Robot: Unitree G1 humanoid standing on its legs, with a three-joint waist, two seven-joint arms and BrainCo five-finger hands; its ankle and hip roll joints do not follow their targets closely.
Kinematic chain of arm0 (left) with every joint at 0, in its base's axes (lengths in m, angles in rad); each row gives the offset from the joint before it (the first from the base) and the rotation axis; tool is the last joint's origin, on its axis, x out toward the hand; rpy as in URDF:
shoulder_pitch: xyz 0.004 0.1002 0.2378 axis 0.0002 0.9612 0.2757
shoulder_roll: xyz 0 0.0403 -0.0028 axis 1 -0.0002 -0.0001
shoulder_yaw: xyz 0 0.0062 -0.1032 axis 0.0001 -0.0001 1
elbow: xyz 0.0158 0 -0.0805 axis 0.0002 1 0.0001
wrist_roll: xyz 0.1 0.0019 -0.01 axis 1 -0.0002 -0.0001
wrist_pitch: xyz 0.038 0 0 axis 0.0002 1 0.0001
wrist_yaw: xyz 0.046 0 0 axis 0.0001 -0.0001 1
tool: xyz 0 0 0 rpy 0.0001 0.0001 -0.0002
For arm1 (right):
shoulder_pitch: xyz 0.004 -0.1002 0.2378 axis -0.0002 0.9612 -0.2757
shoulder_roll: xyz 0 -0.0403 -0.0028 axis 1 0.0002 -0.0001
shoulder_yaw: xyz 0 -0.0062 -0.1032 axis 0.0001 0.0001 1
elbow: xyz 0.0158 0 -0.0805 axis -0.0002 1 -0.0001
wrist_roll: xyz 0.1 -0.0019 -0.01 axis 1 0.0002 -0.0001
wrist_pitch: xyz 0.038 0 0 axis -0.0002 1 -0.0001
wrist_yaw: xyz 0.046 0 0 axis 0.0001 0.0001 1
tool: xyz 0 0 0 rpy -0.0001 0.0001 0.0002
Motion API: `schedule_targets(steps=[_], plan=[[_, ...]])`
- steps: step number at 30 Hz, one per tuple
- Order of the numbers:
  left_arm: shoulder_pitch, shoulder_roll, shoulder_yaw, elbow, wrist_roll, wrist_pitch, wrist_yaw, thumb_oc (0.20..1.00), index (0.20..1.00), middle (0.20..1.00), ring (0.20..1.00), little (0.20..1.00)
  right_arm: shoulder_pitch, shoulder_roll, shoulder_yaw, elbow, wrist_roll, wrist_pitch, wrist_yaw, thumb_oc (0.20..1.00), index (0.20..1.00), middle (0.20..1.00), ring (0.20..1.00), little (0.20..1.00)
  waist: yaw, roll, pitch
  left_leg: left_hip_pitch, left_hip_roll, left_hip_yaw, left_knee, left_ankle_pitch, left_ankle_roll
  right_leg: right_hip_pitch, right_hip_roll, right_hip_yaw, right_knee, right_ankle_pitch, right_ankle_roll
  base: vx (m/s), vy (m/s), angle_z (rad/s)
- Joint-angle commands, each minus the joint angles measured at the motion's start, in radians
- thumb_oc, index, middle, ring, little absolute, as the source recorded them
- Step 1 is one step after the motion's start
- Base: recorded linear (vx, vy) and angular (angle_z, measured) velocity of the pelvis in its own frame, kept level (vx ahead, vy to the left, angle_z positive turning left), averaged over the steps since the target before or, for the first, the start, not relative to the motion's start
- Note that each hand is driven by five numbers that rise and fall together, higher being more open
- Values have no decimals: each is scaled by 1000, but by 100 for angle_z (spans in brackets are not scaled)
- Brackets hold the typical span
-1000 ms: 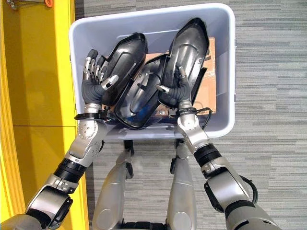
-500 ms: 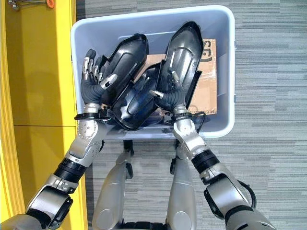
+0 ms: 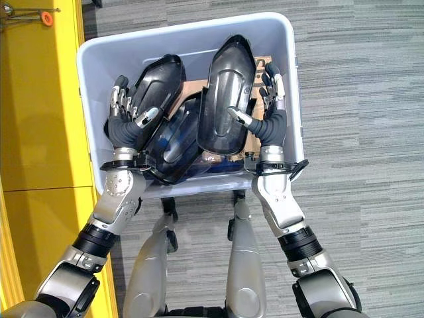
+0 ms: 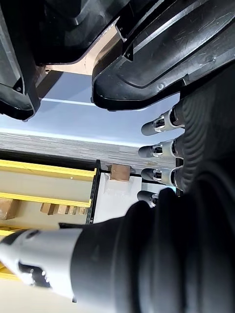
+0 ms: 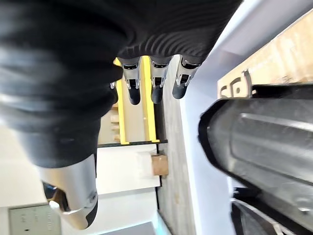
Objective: Move parts from the plastic box to the shelf.
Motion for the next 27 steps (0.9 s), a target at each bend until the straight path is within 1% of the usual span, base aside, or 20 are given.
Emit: schedule_targets(steps=[1,2,4,11,17,20,27], plan=[[10,45,24,-68,48,-36,16,1000,1000,1000,1000,1000,37,21,-47,-65,20,-91,-16,1000,1000,1000,1000,1000,4,-23,-78,-31,2,5,54,-26,-34,30,-24,-5,44,-27,54,28,-2,-4],[11,46,26,-68,46,-39,16,1000,1000,1000,1000,1000,41,17,-56,-53,12,-90,-31,1000,1000,1000,1000,1000,2,-22,-80,-36,1,5,51,-21,-34,25,-24,-4,40,-23,54,35,1,-5],[13,44,26,-72,45,-43,18,1000,1000,1000,1000,1000,44,21,-63,-35,23,-91,-36,1000,1000,1000,1000,1000,3,-20,-76,-36,3,4,58,-28,-33,25,-23,-3,45,-28,53,18,-17,-7],[16,41,32,-72,43,-43,17,1000,1000,1000,1000,1000,38,18,-66,41,31,-82,-51,1000,1000,1000,1000,1000,5,-12,-70,-53,1,-1,63,-27,-33,6,-22,-3,54,-30,52,0,-3,-1],[1,38,28,-63,33,-55,19,1000,1000,1000,1000,1000,10,21,-74,217,60,-66,-81,1000,1000,1000,1000,1000,13,3,-57,-78,-2,-4,75,-29,-26,-24,-22,1,72,-32,50,0,0,0],[-7,35,16,-58,26,-56,16,1000,1000,1000,1000,1000,-2,25,-70,279,89,-64,-76,1000,1000,1000,1000,1000,14,10,-52,-94,-3,-7,82,-31,-24,-41,-22,2,77,-32,50,0,0,0],[-7,44,21,-67,50,-54,22,1000,1000,1000,1000,1000,-19,39,-33,331,103,-55,-50,1000,1000,1000,1000,1000,21,13,-41,-125,-6,-12,94,-33,-19,-65,-23,4,84,-32,48,0,-1,-1]])
